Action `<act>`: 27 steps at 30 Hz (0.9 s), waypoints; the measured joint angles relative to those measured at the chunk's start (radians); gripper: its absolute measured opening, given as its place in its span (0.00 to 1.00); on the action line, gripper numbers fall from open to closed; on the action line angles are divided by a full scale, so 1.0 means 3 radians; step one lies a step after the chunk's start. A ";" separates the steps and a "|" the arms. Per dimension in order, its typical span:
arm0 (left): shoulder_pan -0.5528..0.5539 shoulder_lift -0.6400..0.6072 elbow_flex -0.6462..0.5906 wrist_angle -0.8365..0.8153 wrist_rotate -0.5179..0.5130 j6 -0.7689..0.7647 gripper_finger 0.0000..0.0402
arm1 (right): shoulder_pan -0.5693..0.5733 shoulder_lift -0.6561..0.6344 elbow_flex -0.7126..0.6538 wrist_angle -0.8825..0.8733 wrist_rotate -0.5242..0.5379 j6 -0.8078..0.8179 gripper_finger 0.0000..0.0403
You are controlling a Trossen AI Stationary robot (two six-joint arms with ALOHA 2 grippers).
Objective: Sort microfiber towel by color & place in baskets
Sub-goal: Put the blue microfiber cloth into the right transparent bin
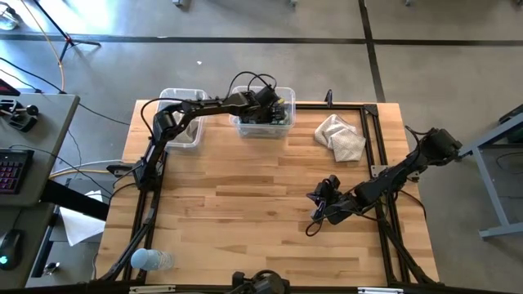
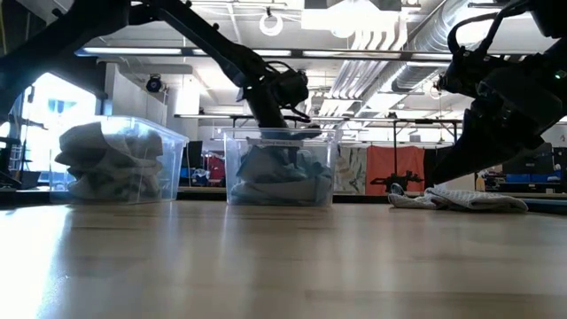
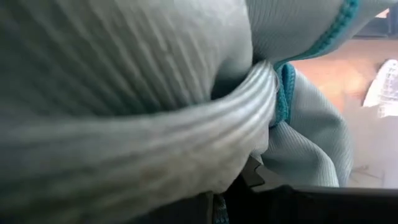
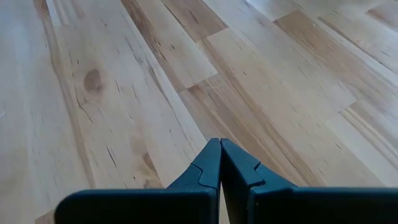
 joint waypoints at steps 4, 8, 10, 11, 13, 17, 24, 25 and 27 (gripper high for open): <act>0.0000 0.0031 -0.0001 0.0000 0.0003 -0.0001 0.00 | 0.0000 0.0000 0.0000 -0.0010 -0.0001 0.0001 0.00; 0.0000 0.0024 -0.0007 0.0108 0.0010 0.0115 0.00 | 0.0000 0.0000 0.0000 -0.0010 -0.0001 0.0001 0.00; -0.0011 -0.0009 -0.0013 0.0150 0.0008 0.0137 0.00 | 0.0000 0.0000 0.0000 -0.0011 -0.0001 0.0002 0.00; -0.0021 -0.0025 -0.0013 0.0203 -0.0004 0.0139 0.01 | 0.0000 0.0000 0.0000 -0.0011 -0.0001 0.0001 0.00; -0.0032 -0.0072 -0.0013 0.0246 -0.0012 0.0184 0.02 | 0.0000 0.0000 0.0000 -0.0012 -0.0001 0.0003 0.00; -0.0036 -0.0127 -0.0013 0.0286 -0.0014 0.0357 0.06 | 0.0008 0.0000 0.0000 -0.0067 -0.0003 0.0077 0.00; -0.0038 -0.0146 -0.0013 0.0308 0.0045 0.0496 0.17 | 0.0121 0.0000 0.0001 -0.0121 -0.0001 0.0171 0.00; -0.0038 -0.0146 -0.0013 0.0311 0.0047 0.0521 0.19 | 0.0137 0.0000 0.0001 -0.0122 0.0000 0.0193 0.00; -0.0038 -0.0146 -0.0013 0.0309 0.0055 0.0541 0.22 | 0.0167 0.0000 0.0001 -0.0126 0.0043 0.0202 0.00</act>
